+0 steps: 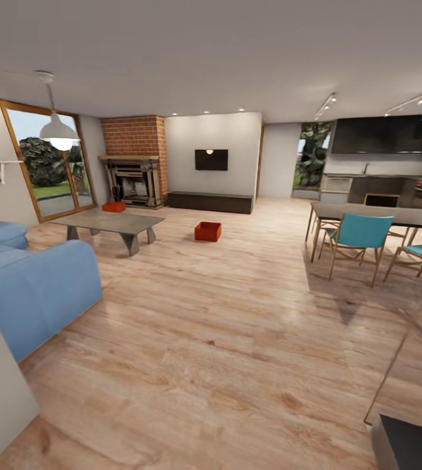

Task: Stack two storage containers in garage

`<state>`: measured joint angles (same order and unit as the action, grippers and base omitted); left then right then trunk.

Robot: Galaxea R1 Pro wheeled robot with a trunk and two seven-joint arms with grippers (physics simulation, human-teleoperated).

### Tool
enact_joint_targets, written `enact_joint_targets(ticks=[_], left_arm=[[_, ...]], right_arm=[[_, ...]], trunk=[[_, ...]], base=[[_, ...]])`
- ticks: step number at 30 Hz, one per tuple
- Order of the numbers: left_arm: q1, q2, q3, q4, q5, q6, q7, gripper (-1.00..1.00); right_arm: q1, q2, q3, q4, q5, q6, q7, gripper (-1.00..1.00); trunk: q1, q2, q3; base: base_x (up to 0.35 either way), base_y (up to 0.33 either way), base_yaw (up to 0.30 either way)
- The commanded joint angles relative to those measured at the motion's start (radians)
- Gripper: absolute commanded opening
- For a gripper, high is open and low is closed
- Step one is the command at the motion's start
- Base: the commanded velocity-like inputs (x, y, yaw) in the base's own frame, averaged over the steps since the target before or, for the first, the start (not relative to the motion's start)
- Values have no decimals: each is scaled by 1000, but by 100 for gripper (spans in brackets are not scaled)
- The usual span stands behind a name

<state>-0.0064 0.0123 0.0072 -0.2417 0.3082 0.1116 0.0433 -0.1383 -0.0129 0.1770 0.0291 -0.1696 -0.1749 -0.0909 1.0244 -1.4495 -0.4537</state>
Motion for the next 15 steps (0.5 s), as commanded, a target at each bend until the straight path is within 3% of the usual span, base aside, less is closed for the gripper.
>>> enact_joint_targets(ticks=[1,15], left_arm=[[0,0,0,-2,5,7,3,100],[0,0,-3,24,5,7,4,100]], right_arm=[[-1,0,9,3,-10,-6,0,100],[-1,-4,10,3,-5,-6,6,100]], trunk=[[1,0,-1],[1,0,-1]], base=[[324,0,83],[324,0,15]])
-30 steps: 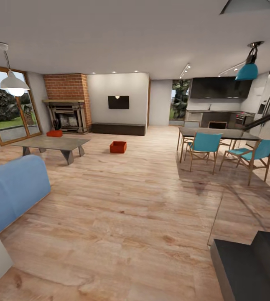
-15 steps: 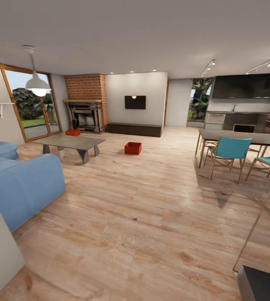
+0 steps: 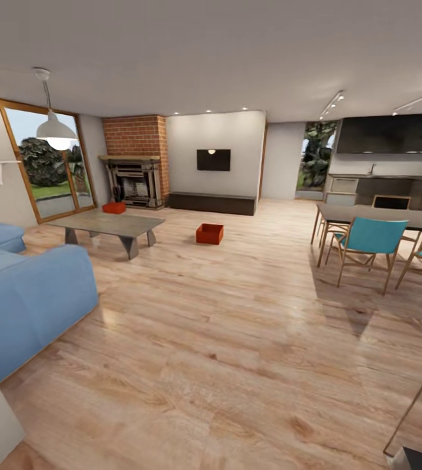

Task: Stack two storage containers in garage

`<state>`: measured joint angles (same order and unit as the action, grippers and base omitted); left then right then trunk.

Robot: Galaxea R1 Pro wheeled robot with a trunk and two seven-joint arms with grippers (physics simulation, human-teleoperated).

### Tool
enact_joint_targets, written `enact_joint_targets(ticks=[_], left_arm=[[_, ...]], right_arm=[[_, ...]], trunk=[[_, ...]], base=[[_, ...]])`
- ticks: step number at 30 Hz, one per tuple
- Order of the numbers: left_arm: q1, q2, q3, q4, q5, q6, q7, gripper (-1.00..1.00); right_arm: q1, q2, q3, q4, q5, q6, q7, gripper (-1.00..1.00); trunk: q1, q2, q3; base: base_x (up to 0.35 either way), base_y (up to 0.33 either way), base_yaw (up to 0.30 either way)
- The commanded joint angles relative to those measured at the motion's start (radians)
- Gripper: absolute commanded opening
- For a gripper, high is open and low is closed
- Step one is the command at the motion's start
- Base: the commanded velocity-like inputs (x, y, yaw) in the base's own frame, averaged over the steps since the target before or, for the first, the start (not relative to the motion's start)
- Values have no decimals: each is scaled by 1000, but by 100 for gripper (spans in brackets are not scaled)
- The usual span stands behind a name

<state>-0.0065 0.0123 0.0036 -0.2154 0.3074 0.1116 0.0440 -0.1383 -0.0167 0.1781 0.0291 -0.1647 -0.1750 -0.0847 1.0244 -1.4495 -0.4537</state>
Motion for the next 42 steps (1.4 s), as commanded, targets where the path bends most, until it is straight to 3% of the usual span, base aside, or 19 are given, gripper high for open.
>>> enact_joint_targets(ticks=[1,4,9,42], left_arm=[[0,0,0,-2,6,7,3,100],[-1,0,0,-1,6,7,3,100],[0,0,1,-1,5,7,3,100],[0,0,-1,-2,3,6,14,100]], right_arm=[[-1,1,8,3,-6,-6,0,100],[-1,1,8,3,34,-6,1,100],[-1,1,8,3,47,-6,2,100],[-1,2,8,3,50,-6,3,100]], trunk=[[1,0,-1],[1,0,-1],[1,0,-1],[1,0,-1]], base=[[324,0,0],[324,0,0],[324,0,0],[324,0,0]])
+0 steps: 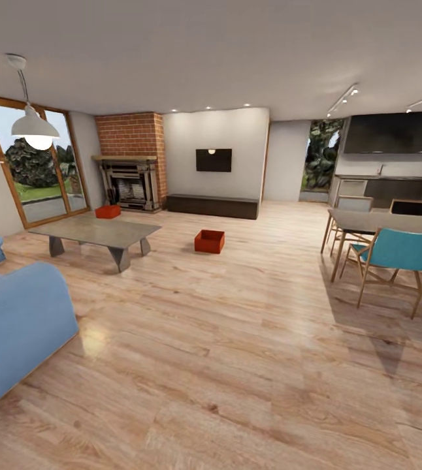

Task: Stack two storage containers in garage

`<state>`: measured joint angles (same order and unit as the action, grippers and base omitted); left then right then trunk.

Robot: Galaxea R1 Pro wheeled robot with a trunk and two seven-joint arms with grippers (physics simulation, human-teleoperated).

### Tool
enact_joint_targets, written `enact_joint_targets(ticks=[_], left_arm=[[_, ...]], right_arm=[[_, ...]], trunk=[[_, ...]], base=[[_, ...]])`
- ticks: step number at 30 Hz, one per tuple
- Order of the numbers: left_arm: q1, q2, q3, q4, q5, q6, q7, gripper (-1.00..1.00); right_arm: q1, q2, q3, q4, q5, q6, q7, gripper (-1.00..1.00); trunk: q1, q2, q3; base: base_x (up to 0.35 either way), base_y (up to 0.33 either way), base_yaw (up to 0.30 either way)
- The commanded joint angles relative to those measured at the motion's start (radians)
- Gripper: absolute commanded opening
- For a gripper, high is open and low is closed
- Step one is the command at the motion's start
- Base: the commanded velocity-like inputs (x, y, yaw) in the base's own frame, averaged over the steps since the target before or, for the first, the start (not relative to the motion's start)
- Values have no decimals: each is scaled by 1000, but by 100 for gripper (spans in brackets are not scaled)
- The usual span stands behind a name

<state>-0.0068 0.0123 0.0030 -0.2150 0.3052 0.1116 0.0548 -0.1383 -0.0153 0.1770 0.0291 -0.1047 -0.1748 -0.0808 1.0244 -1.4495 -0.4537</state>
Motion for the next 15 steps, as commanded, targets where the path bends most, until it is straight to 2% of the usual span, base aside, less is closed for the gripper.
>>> enact_joint_targets(ticks=[1,15], left_arm=[[0,0,0,-3,5,6,3,100],[0,0,0,-4,5,7,4,100]], right_arm=[[-1,1,9,3,-10,-6,-1,100],[-1,1,9,3,-10,-5,-1,100]], trunk=[[1,0,-1],[1,0,-1]], base=[[324,0,0],[324,0,0]])
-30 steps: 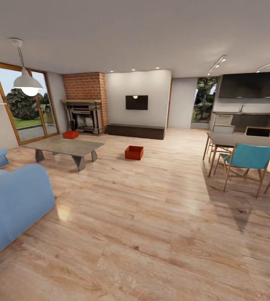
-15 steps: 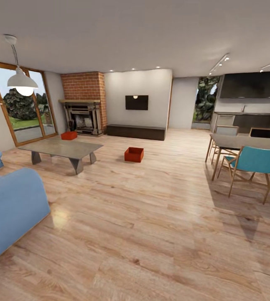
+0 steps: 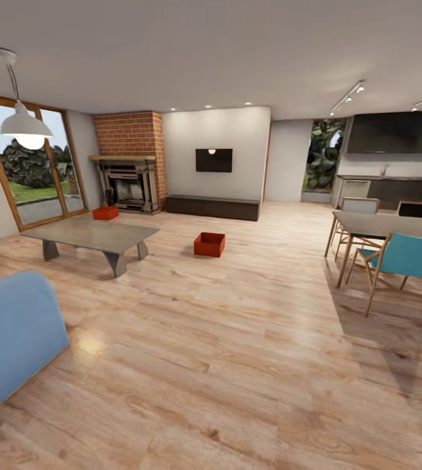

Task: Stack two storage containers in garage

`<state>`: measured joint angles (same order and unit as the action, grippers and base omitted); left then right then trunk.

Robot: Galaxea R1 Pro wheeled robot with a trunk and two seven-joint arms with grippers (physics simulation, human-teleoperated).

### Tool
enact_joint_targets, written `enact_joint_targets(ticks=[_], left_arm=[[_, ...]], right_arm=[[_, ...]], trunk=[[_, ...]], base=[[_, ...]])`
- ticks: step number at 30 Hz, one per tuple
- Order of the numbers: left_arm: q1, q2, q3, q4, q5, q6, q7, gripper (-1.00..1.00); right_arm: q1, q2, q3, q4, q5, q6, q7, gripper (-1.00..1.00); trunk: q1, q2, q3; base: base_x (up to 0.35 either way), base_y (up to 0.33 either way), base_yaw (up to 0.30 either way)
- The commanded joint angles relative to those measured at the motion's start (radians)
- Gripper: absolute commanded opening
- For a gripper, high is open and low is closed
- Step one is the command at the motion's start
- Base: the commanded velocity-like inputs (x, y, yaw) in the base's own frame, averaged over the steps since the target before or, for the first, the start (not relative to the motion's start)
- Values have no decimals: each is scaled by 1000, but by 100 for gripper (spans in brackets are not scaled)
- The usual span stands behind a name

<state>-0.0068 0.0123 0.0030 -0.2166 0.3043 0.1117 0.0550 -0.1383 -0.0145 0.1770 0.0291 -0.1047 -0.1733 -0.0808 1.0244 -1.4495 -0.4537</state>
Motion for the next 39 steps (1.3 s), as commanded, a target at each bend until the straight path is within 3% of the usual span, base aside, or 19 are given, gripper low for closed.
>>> enact_joint_targets(ticks=[1,39], left_arm=[[0,0,0,-3,6,6,3,100],[-1,0,0,-16,6,11,3,100]], right_arm=[[-1,0,9,3,-10,-6,-1,100],[-1,-1,9,3,-10,-6,-1,100]], trunk=[[1,0,-1],[1,0,-1]], base=[[324,0,0],[324,0,0]])
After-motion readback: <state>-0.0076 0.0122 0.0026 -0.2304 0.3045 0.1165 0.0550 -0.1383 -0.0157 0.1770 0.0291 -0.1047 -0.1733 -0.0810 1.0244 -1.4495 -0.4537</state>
